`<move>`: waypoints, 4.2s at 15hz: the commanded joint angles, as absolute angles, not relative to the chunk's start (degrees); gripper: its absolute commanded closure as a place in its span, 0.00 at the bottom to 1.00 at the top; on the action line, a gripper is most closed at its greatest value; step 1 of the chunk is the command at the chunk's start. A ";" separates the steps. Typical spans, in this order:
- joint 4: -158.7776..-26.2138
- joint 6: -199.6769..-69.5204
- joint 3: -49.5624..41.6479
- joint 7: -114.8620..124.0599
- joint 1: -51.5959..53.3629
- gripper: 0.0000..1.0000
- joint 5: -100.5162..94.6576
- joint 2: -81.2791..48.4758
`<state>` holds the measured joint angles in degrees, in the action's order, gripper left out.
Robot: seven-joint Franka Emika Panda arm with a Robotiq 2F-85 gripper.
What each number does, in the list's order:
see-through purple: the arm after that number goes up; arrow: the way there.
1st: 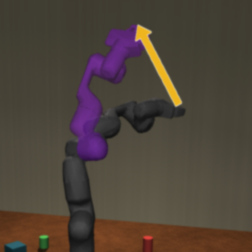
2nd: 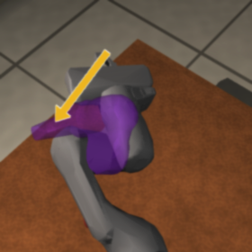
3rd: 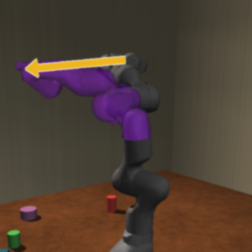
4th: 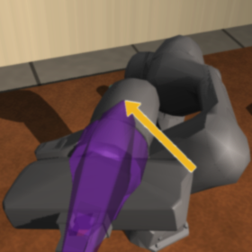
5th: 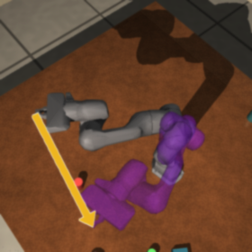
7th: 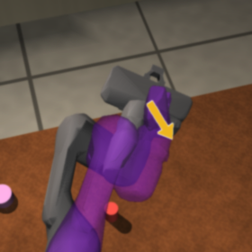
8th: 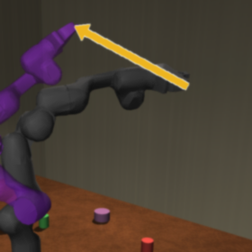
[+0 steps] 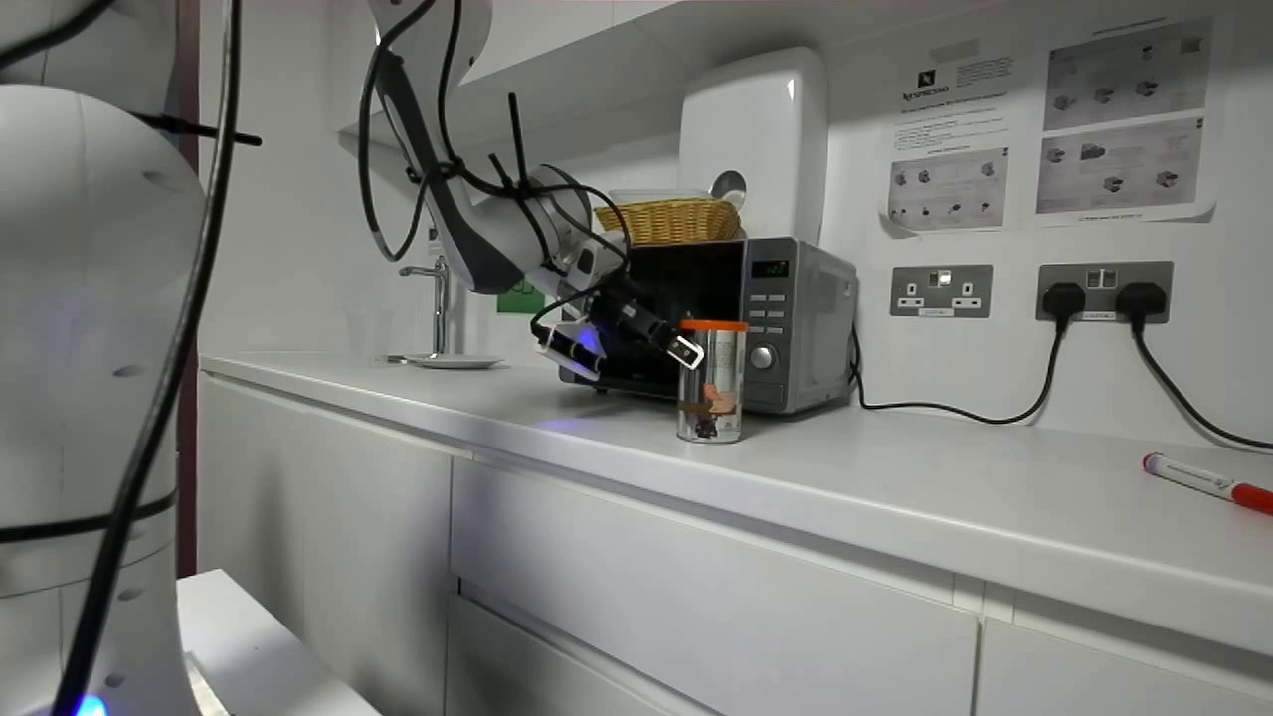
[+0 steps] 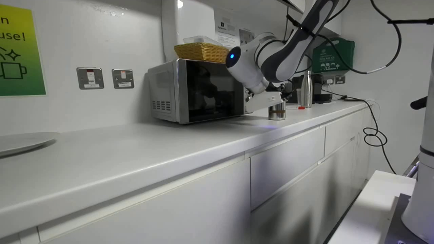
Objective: Put the silver can on top of the microwave
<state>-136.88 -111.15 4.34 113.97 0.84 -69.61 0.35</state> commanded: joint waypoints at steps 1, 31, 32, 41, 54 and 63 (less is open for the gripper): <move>-135.63 -109.83 3.60 114.17 1.40 0.38 -71.31 -0.53; -114.27 -107.70 4.19 87.04 4.25 0.44 -68.11 15.02; -113.62 -107.98 4.44 86.26 4.61 0.44 -67.94 14.85; -110.61 -109.64 6.53 82.56 5.87 0.44 -67.52 13.18; -108.79 -114.83 3.45 82.14 3.85 0.44 -69.20 3.64; -107.59 -117.72 2.74 82.75 3.36 0.44 -70.64 3.01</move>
<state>-110.47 -114.93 2.98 84.05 4.28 -69.16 4.98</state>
